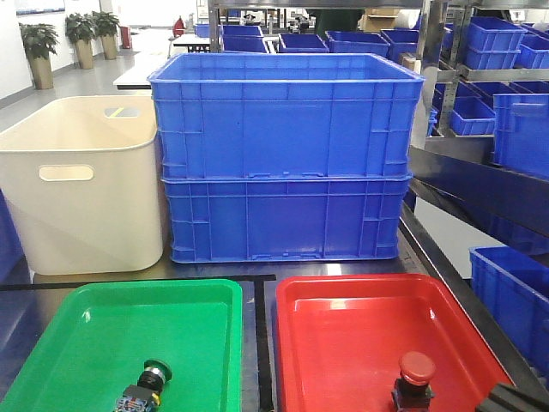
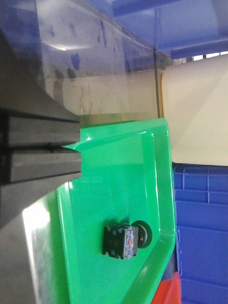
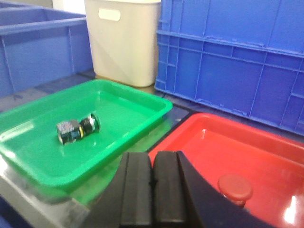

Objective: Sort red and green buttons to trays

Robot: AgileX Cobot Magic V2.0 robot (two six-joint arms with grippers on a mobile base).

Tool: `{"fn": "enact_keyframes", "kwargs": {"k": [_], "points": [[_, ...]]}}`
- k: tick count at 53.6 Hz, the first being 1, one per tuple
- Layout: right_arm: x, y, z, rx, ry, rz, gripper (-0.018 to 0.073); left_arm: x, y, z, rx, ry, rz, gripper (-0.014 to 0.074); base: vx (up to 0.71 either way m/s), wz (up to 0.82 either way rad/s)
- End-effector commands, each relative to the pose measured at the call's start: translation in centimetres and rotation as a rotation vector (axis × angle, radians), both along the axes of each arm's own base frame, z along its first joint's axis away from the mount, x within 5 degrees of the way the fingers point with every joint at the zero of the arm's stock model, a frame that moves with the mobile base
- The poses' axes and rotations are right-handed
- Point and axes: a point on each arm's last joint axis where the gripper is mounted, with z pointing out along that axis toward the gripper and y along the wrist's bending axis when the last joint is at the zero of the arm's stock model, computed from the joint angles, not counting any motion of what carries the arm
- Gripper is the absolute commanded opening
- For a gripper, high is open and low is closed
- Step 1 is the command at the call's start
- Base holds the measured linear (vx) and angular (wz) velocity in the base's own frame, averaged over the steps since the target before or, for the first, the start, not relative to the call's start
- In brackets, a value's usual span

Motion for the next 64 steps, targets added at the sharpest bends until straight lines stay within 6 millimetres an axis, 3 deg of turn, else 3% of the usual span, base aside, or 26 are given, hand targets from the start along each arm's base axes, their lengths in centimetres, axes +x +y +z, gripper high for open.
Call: {"fn": "enact_keyframes", "kwargs": {"k": [1, 9, 11, 18, 29, 37, 46, 55, 64], "points": [[0.4, -0.4, 1.8, 0.073, -0.094, -0.049, -0.001, 0.0, 0.1, 0.6, -0.02, -0.082, 0.015, -0.0006, 0.0, 0.0], [1.5, -1.3, 2.8, 0.124, -0.218, -0.16, -0.001, 0.0, 0.1, 0.6, -0.02, -0.082, 0.015, -0.0006, 0.0, 0.0], [1.9, -1.6, 3.1, 0.228, -0.202, -0.192, -0.001, 0.0, 0.1, 0.6, -0.02, -0.082, 0.015, -0.0006, 0.0, 0.0], [3.4, -3.8, 2.7, 0.312, -0.157, -0.445, -0.001, 0.0, 0.1, 0.6, -0.02, -0.082, 0.015, -0.0006, 0.0, 0.0], [2.5, -4.5, 1.2, 0.123, -0.04, -0.569, -0.001, 0.0, 0.1, 0.6, -0.02, -0.082, 0.015, -0.0006, 0.0, 0.0], [0.3, -4.7, -1.3, 0.053, -0.064, -0.567, -0.001, 0.0, 0.1, 0.6, -0.02, -0.082, 0.015, -0.0006, 0.0, 0.0], [-2.8, -4.9, -6.6, 0.11, -0.117, -0.568, -0.001, 0.0, 0.1, 0.6, -0.02, -0.082, 0.015, -0.0006, 0.0, 0.0], [-4.5, -5.0, -11.5, 0.132, -0.131, -0.568, -0.001, 0.0, 0.1, 0.6, -0.02, -0.082, 0.015, -0.0006, 0.0, 0.0], [-5.0, -5.1, -11.4, 0.152, -0.187, -0.565, -0.001, 0.0, 0.1, 0.6, -0.02, -0.082, 0.015, -0.0006, 0.0, 0.0]]}}
